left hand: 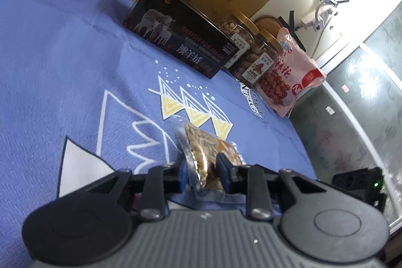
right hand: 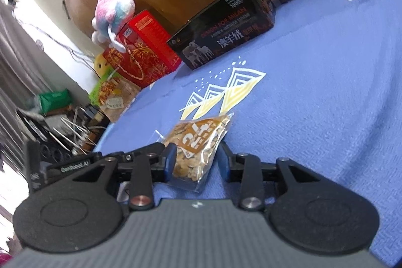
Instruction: Organize snacks
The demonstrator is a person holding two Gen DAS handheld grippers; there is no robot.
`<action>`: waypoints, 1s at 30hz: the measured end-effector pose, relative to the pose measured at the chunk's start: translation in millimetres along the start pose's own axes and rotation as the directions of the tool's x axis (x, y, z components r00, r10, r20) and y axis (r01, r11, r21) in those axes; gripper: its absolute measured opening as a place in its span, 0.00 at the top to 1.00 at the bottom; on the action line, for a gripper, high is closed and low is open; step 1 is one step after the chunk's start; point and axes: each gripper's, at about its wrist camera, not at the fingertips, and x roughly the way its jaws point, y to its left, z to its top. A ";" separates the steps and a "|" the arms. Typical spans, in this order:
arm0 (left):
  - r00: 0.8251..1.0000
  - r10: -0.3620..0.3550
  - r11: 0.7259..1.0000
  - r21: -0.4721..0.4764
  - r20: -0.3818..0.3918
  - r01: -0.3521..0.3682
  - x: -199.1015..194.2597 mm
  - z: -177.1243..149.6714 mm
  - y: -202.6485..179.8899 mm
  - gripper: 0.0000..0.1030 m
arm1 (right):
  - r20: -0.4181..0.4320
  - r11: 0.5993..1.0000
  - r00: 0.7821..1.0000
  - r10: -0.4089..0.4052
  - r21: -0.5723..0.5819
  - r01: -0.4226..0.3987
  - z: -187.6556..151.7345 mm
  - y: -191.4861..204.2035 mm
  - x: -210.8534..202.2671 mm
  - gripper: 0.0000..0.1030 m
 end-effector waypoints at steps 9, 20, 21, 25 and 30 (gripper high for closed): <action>1.000 -0.002 1.000 0.015 -0.001 0.002 -1.0 -2.5 -2.2 0.78 | 0.000 1.000 1.000 -0.003 -0.013 0.003 -0.8 3.4 -0.9 0.62; 0.999 0.033 0.996 0.078 0.020 -0.035 -3.0 -6.7 -10.3 0.78 | 0.013 0.995 0.997 -0.071 -0.075 0.072 -3.3 10.5 1.0 0.74; 0.999 0.033 0.996 0.078 0.022 -0.035 -3.2 -6.7 -10.2 0.78 | 0.015 0.994 0.997 -0.077 -0.081 0.078 -3.3 11.3 1.3 0.75; 0.999 0.030 0.997 0.070 0.028 -0.032 -4.7 -6.4 -8.8 0.78 | 0.021 0.991 0.996 -0.088 -0.100 0.090 -3.7 12.9 1.7 0.78; 0.999 0.023 0.996 0.089 0.042 -0.027 -7.2 -7.2 -12.4 0.78 | 0.039 0.990 0.995 -0.090 -0.109 0.094 -4.6 14.8 -0.6 0.79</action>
